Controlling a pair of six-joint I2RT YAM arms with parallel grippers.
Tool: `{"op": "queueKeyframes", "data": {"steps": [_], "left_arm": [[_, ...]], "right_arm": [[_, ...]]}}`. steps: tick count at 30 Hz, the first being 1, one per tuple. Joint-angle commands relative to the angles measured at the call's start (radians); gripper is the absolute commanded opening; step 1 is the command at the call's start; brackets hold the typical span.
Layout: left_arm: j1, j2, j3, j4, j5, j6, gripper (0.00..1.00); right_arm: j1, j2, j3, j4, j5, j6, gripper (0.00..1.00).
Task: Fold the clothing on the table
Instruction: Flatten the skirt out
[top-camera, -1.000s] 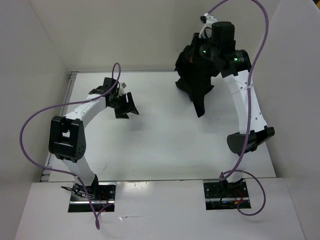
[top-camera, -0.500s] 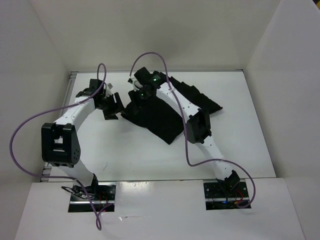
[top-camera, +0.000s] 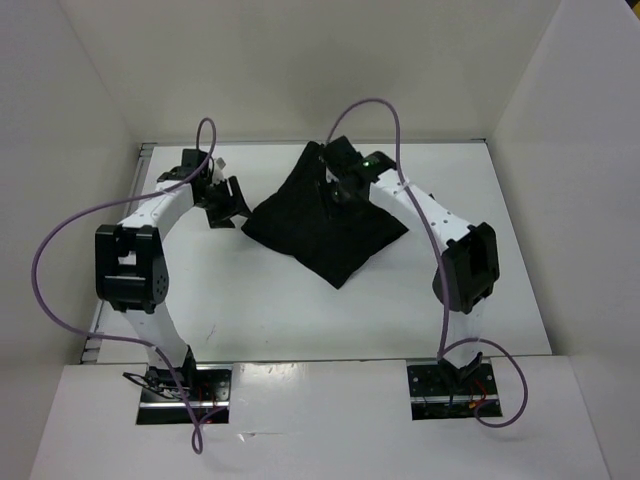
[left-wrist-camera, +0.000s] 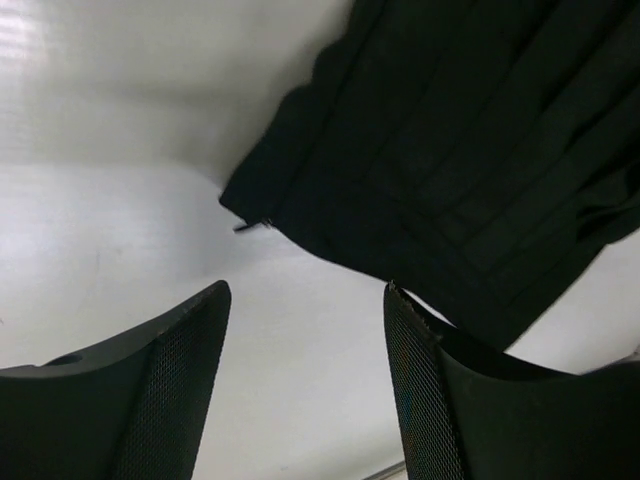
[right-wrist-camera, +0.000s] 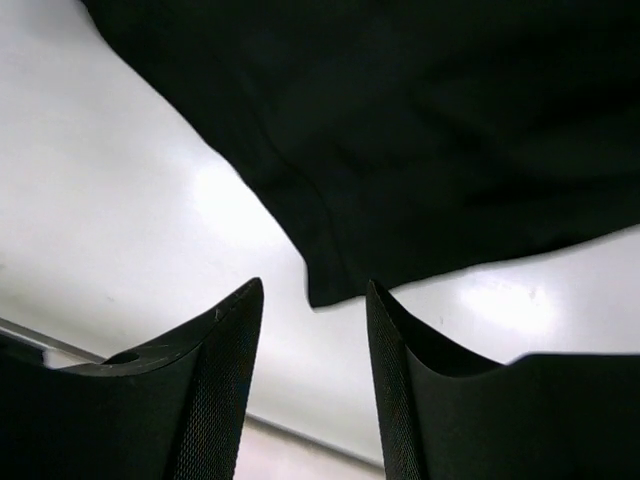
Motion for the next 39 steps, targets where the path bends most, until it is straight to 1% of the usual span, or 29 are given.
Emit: {"op": "queueKeyframes", "data": {"steps": [1, 6, 10, 13, 16, 20, 21, 22, 24, 25, 27, 28, 29, 31, 33, 34, 35, 36, 39], "left_arm": [[0.002, 0.056, 0.091, 0.018, -0.032, 0.057, 0.7], [0.002, 0.131, 0.166, 0.018, -0.052, 0.082, 0.7], [0.002, 0.163, 0.176, 0.027, -0.052, 0.082, 0.7], [0.002, 0.186, 0.176, 0.036, -0.052, 0.082, 0.7], [-0.007, 0.214, 0.187, 0.036, -0.052, 0.082, 0.7], [-0.027, 0.237, 0.187, 0.045, -0.033, 0.082, 0.65], [-0.036, 0.252, 0.187, 0.045, -0.033, 0.082, 0.61], [-0.036, 0.266, 0.196, 0.045, 0.003, 0.082, 0.57], [-0.036, 0.275, 0.196, 0.056, 0.033, 0.082, 0.48], [-0.036, 0.275, 0.196, 0.056, 0.063, 0.082, 0.38], [-0.036, 0.275, 0.187, 0.066, 0.097, 0.082, 0.3], [-0.036, 0.275, 0.187, 0.076, 0.112, 0.082, 0.24], [-0.036, 0.275, 0.177, 0.076, 0.125, 0.082, 0.11], [-0.036, 0.265, 0.168, 0.076, 0.135, 0.082, 0.0], [-0.036, 0.243, 0.148, 0.076, 0.145, 0.082, 0.0], [-0.036, 0.231, 0.124, 0.076, 0.155, 0.069, 0.0], [-0.036, 0.198, 0.105, 0.086, 0.171, 0.059, 0.0], [-0.036, 0.178, 0.084, 0.115, 0.221, 0.037, 0.0], [-0.036, 0.119, 0.041, 0.126, 0.266, 0.028, 0.0]], "right_arm": [[-0.007, -0.06, -0.213, 0.08, 0.019, 0.084, 0.51], [-0.007, -0.188, -0.381, 0.126, -0.029, 0.13, 0.51], [-0.007, -0.24, -0.494, 0.144, -0.058, 0.194, 0.51], [-0.007, -0.268, -0.544, 0.144, -0.089, 0.222, 0.51], [-0.007, -0.278, -0.556, 0.144, -0.089, 0.234, 0.51], [-0.007, -0.288, -0.556, 0.134, -0.066, 0.245, 0.51], [-0.007, -0.288, -0.556, 0.134, -0.066, 0.254, 0.51], [-0.007, -0.288, -0.556, 0.134, -0.066, 0.254, 0.51], [-0.007, -0.288, -0.556, 0.134, -0.066, 0.263, 0.51], [-0.007, -0.288, -0.556, 0.134, -0.066, 0.263, 0.51], [-0.007, -0.277, -0.567, 0.134, -0.066, 0.274, 0.51], [-0.007, -0.277, -0.567, 0.134, -0.057, 0.274, 0.51], [-0.007, -0.265, -0.567, 0.134, -0.057, 0.286, 0.51], [-0.007, -0.256, -0.576, 0.134, -0.057, 0.297, 0.51], [-0.007, -0.255, -0.588, 0.134, -0.057, 0.323, 0.51], [-0.007, -0.255, -0.588, 0.134, -0.057, 0.335, 0.55], [-0.018, -0.246, -0.608, 0.147, -0.057, 0.351, 0.56], [-0.018, -0.246, -0.619, 0.157, -0.057, 0.378, 0.57], [-0.045, -0.246, -0.668, 0.207, -0.084, 0.429, 0.57]]}}
